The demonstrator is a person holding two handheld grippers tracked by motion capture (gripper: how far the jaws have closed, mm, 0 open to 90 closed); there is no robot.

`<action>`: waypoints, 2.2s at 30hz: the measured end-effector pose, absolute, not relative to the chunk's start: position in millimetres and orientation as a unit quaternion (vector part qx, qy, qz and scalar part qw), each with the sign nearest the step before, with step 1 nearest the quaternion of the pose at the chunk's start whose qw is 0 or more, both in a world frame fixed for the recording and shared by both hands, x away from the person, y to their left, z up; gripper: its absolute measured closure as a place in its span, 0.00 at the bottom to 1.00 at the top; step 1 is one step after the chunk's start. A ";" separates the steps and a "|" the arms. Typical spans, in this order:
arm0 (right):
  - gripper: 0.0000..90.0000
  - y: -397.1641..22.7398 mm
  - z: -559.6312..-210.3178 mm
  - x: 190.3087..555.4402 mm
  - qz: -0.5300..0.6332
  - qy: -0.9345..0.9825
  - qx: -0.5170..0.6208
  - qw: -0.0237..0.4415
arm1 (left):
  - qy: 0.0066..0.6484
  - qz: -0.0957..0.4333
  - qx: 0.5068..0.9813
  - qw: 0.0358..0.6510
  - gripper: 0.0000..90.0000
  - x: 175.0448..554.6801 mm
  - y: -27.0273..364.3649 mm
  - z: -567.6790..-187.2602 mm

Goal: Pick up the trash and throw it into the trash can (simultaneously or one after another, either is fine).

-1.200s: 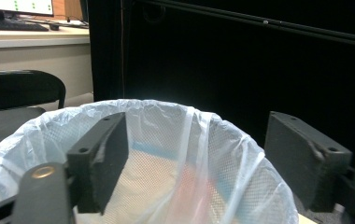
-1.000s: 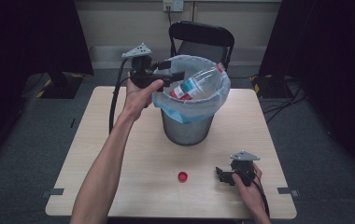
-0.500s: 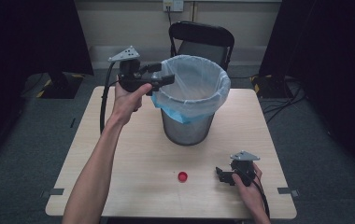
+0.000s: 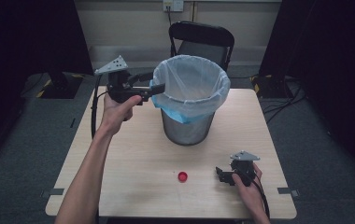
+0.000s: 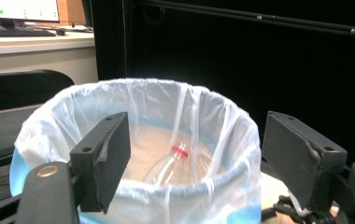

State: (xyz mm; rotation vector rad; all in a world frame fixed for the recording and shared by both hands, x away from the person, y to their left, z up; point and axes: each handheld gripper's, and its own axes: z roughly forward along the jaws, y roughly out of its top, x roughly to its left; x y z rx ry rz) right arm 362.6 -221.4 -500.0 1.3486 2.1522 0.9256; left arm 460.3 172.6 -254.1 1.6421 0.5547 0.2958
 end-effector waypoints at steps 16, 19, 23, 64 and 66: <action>0.12 -221.4 -500.0 362.6 0.334 0.777 0.487 0.217 | 0.251 0.128 0.753 0.595 0.21 427.1 187.3 -295.0; 0.12 -221.4 -500.0 362.6 0.334 0.777 0.487 0.217 | 0.252 0.134 0.752 0.594 0.22 420.7 189.8 -304.1; 0.12 -221.4 -500.0 362.7 0.334 0.777 0.487 0.217 | 0.254 0.132 0.753 0.592 0.23 412.1 192.3 -316.7; 0.12 -221.4 -500.0 362.6 0.334 0.777 0.487 0.217 | 0.245 0.045 0.835 0.490 0.29 373.6 119.1 -448.3; 0.12 -221.4 -500.0 362.6 0.334 0.777 0.487 0.217 | 0.245 0.038 0.838 0.487 0.30 374.8 113.7 -452.5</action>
